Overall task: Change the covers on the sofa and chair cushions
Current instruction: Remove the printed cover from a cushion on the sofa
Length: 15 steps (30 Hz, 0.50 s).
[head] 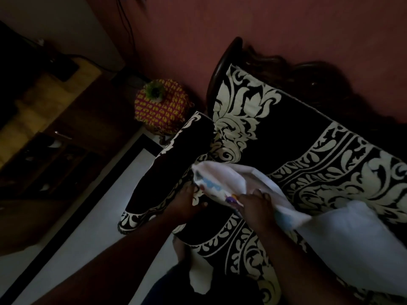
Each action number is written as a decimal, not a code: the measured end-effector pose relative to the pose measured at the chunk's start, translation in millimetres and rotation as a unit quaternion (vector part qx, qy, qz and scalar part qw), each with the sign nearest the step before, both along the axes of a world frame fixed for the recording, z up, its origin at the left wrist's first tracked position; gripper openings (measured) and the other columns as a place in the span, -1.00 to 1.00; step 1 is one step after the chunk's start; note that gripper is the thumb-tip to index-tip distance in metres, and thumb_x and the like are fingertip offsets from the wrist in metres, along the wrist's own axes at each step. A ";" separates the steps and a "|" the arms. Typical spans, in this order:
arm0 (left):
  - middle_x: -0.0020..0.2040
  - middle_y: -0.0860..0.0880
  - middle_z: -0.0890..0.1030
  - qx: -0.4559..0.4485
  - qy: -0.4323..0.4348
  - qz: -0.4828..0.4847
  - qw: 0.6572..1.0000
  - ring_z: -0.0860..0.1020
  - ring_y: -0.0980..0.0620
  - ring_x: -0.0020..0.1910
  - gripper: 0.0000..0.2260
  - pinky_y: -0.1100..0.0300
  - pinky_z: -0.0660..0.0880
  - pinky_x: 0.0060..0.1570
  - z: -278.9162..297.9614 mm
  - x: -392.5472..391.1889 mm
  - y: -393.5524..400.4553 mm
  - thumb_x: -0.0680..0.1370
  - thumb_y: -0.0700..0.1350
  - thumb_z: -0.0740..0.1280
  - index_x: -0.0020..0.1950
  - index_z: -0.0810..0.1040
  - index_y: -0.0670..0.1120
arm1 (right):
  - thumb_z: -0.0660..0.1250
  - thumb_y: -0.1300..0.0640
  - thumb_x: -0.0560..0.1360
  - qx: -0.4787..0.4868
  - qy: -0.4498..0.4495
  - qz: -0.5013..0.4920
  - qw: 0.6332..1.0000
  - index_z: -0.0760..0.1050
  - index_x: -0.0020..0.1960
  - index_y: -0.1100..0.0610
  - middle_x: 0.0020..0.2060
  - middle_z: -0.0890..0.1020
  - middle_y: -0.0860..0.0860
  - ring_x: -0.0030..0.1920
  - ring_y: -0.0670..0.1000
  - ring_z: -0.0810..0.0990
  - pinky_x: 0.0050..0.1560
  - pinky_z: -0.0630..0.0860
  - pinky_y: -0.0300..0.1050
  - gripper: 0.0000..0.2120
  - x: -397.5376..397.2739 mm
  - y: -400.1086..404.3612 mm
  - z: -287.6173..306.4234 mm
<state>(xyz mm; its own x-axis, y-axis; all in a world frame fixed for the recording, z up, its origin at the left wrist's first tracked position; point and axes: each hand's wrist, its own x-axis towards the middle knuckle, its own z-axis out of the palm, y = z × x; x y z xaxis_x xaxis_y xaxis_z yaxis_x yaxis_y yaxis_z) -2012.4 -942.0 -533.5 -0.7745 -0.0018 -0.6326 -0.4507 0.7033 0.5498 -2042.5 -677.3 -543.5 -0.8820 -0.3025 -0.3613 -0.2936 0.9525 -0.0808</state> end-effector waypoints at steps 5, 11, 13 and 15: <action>0.63 -0.10 0.12 -0.108 0.103 -0.077 0.986 0.17 -0.13 0.58 -0.13 -0.13 0.29 0.47 68.6 -29.2 0.9 0.49 0.23 0.43 0.65 0.08 -0.02 | 0.48 -0.11 0.38 -0.049 0.051 0.052 0.996 0.61 0.06 -0.12 -0.04 0.69 -0.04 0.20 0.15 0.56 0.18 0.43 0.18 -0.73 -27.4 -5.1 50.7; 0.64 -0.02 0.18 -0.151 0.291 -0.197 0.924 0.09 -0.01 0.62 -0.38 -0.22 0.09 0.55 140.4 -78.1 -10.8 0.62 0.27 0.08 0.62 0.21 0.00 | 0.37 0.02 0.34 -0.116 0.126 0.240 0.956 0.58 -0.03 -0.03 -0.06 0.66 -0.04 -0.01 0.08 0.63 0.13 0.48 -0.01 -0.79 -42.4 -0.8 109.2; 0.64 -0.01 0.19 -0.196 0.308 -0.280 0.888 0.07 0.01 0.63 -0.37 -0.20 -0.07 0.58 164.6 -90.2 -11.4 0.61 0.27 -0.10 0.63 0.20 0.02 | 0.31 0.05 0.35 -0.109 0.170 0.293 0.935 0.57 -0.11 0.00 -0.15 0.64 -0.04 -0.10 0.08 0.61 0.09 0.46 -0.01 -0.86 -43.7 -0.8 135.4; 0.64 -0.02 0.19 -0.221 0.354 -0.330 0.847 0.07 -0.02 0.63 -0.43 -0.20 -0.11 0.56 185.2 -101.7 -6.4 0.66 0.21 -0.06 0.63 0.19 0.02 | 0.29 0.10 0.43 -0.104 0.202 0.331 0.916 0.55 -0.13 0.01 -0.19 0.61 -0.02 -0.14 0.11 0.59 0.08 0.51 0.06 -0.93 -45.6 -1.0 156.4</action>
<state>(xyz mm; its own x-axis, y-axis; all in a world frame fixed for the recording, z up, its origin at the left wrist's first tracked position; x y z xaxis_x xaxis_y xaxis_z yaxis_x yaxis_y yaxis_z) -2114.1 -948.5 -348.3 -0.8834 0.4646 -0.0609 0.4538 0.8807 0.1359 -2088.1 -678.4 -387.1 -0.5292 -0.8447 0.0803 -0.8474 0.5310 0.0017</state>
